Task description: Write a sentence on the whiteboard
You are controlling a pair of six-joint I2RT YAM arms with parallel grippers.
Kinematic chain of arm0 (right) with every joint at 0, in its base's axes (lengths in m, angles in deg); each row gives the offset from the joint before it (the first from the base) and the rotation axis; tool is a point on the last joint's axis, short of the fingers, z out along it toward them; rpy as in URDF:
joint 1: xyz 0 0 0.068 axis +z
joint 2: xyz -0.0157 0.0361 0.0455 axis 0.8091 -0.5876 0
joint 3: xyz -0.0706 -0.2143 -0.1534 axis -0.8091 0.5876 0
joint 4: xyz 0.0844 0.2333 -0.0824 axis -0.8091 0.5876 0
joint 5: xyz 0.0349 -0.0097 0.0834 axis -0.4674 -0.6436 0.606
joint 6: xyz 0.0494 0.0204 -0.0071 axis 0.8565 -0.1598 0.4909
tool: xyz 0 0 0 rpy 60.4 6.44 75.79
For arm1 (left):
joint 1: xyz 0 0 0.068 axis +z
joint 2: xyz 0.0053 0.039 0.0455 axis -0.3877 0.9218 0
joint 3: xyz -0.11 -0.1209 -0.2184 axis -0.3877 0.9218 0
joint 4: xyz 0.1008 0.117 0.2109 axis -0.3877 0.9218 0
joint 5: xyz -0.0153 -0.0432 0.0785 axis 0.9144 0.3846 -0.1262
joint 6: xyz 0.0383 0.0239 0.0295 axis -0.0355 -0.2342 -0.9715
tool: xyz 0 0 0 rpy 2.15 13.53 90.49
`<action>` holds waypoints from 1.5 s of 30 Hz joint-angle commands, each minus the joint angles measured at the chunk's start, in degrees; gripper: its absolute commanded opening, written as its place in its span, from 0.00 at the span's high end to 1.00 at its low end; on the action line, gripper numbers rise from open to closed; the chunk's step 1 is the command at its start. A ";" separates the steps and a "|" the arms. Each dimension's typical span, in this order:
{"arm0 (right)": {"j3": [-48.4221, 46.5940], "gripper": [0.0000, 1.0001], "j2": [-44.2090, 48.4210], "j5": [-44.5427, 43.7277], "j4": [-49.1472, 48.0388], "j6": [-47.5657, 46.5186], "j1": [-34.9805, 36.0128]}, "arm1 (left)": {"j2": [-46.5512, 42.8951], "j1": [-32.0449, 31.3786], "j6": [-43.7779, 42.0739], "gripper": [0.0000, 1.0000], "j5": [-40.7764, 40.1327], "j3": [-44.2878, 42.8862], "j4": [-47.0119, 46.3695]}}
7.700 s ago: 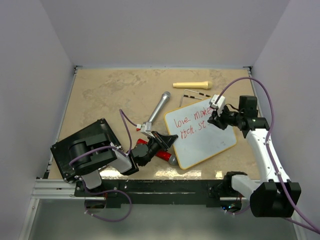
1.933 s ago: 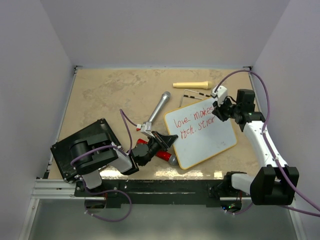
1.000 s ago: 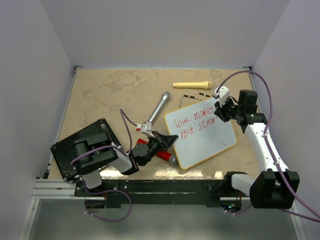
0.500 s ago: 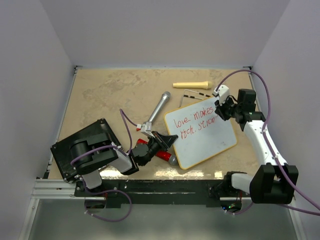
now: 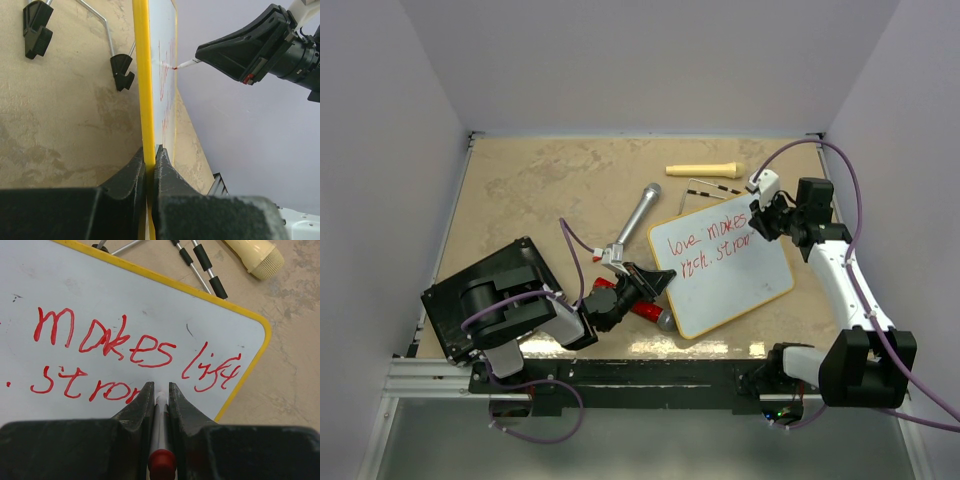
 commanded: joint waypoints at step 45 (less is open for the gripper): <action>-0.16 1.00 -0.35 -0.53 0.50 -0.83 0.20 | 0.69 0.00 -8.46 1.00 2.64 1.24 -3.90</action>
